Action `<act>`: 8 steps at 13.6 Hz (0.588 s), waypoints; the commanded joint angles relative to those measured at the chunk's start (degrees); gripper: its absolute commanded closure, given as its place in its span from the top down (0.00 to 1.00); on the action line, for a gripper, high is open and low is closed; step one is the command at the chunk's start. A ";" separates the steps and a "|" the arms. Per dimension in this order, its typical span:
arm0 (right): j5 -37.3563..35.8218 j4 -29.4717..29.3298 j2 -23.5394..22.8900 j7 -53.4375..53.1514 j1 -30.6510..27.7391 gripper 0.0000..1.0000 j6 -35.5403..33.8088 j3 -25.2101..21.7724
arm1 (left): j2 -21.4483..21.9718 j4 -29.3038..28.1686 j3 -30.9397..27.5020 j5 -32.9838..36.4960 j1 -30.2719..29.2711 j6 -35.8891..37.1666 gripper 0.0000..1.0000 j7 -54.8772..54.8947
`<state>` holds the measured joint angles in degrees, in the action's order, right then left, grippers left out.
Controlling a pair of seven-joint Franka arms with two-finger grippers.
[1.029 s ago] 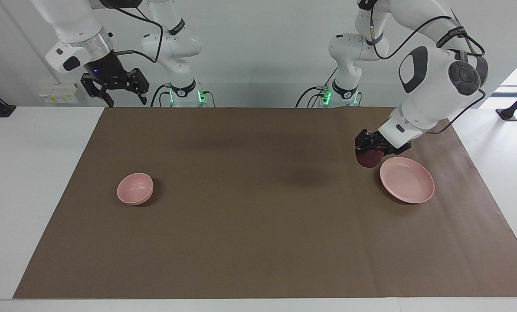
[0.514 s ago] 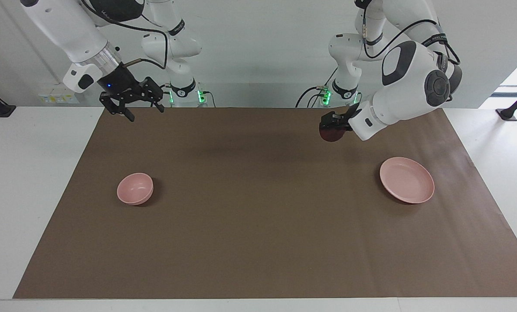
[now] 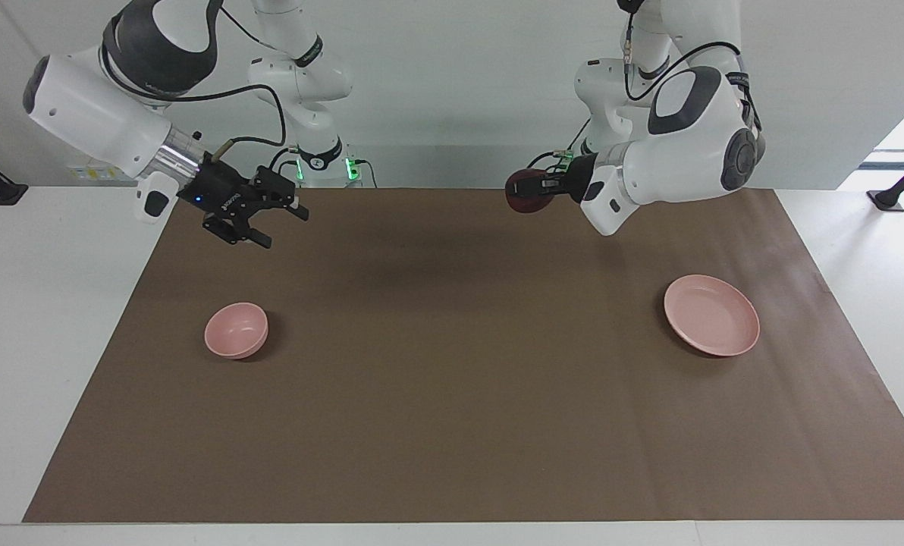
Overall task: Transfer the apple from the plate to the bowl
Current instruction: 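Lift the apple with the left gripper while the right gripper advances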
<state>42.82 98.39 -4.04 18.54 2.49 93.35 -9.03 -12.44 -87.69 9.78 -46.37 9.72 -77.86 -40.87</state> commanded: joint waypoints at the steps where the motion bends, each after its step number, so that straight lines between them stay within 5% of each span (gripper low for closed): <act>1: 9.27 3.99 0.61 3.69 -0.91 1.00 0.35 0.15 | 1.01 -2.04 1.47 -6.07 0.30 -3.34 0.00 -11.19; 3: 15.06 4.35 0.70 3.96 -1.52 1.00 -1.58 0.06 | 0.31 -4.06 1.56 -13.02 0.56 -10.43 0.00 -23.07; 8: 23.88 10.49 4.55 3.26 -3.90 1.00 -5.99 -0.03 | -3.12 -6.70 2.00 -24.54 6.61 -24.94 0.00 -24.26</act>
<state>63.62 102.96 -3.42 20.50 -0.71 87.31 -9.09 -15.08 -93.41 12.26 -66.89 13.83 -97.68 -63.91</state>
